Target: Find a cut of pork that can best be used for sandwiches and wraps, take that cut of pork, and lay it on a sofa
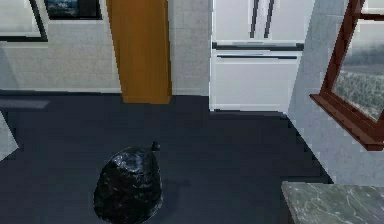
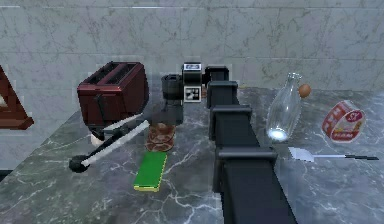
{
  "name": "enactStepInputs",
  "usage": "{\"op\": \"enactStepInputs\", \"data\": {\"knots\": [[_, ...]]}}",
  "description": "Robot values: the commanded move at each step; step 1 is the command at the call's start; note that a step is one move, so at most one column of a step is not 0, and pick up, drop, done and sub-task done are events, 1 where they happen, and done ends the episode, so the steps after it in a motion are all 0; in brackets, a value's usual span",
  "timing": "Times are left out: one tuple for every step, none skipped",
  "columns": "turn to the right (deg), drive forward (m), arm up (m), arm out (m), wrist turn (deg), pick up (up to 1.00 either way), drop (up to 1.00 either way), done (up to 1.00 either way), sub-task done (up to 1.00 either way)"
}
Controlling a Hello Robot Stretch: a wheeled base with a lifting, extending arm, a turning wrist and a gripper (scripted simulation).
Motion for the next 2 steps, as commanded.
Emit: {"op": "enactStepInputs", "data": {"knots": [[0.0, 0.0, 0.0, 0.0, 45.0, 0.0, 0.0, 0.0, 0.0], [0.0, 0.0, 0.0, 0.0, 15.0, 0.0, 0.0, 0.0, 0.0]]}}
